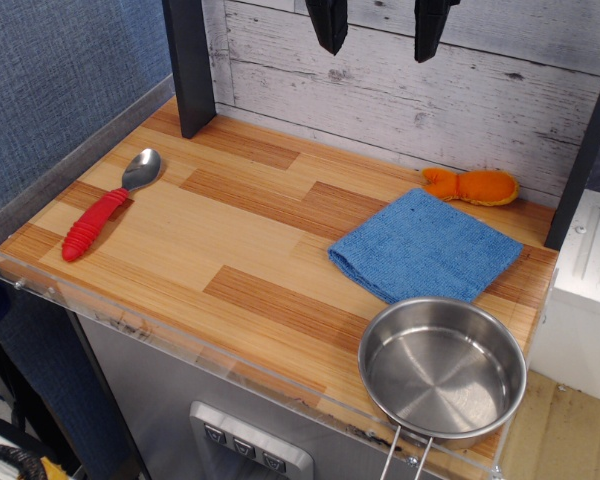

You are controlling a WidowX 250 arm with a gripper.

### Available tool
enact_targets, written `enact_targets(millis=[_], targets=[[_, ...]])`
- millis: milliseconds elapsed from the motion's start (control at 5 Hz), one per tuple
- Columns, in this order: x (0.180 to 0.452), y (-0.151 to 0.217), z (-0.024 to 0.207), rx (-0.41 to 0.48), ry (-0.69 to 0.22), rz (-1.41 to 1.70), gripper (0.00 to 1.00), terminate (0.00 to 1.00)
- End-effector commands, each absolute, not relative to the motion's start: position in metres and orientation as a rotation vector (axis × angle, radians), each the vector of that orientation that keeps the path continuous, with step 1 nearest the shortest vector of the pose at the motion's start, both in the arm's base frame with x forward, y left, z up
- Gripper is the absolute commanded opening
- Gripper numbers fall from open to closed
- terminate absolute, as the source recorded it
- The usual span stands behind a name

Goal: Relocate the pot to the back left corner.

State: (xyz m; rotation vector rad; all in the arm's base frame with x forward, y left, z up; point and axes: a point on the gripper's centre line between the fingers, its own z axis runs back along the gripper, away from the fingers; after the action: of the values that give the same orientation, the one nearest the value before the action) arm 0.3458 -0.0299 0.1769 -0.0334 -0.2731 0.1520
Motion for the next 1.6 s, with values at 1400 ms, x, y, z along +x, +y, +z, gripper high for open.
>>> enact_targets(millis=[1400], targets=[[0.244,-0.090,0.074,-0.064,-0.123,0.007,1.00,0.00]])
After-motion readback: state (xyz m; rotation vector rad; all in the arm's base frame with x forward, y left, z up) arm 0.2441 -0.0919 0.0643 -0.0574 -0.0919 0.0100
